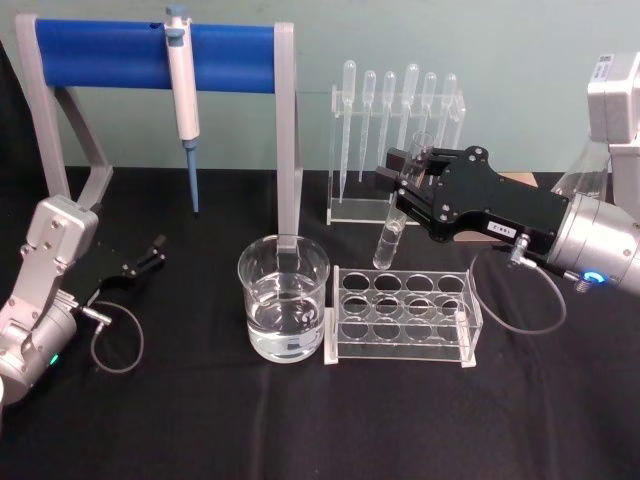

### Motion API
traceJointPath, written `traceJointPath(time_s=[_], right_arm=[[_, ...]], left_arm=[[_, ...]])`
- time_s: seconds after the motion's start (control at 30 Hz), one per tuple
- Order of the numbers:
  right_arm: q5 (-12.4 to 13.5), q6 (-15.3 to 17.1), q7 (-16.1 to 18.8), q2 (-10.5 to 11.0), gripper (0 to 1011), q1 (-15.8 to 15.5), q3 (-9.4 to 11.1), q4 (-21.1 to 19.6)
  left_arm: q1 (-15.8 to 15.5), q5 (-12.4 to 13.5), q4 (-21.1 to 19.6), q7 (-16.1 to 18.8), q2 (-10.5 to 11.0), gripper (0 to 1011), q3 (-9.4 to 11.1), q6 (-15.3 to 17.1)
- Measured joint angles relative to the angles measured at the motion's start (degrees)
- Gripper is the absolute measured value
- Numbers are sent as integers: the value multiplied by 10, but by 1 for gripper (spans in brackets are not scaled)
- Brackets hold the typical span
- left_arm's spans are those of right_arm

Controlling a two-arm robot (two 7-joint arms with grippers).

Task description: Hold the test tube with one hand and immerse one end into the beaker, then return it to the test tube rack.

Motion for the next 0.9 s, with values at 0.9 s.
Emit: traceJointPath(time_s=[0.9], right_arm=[[-18, 6, 12, -95, 226, 116, -84, 64]], left_arm=[[0, 0, 0, 0, 0, 1000, 0, 0]])
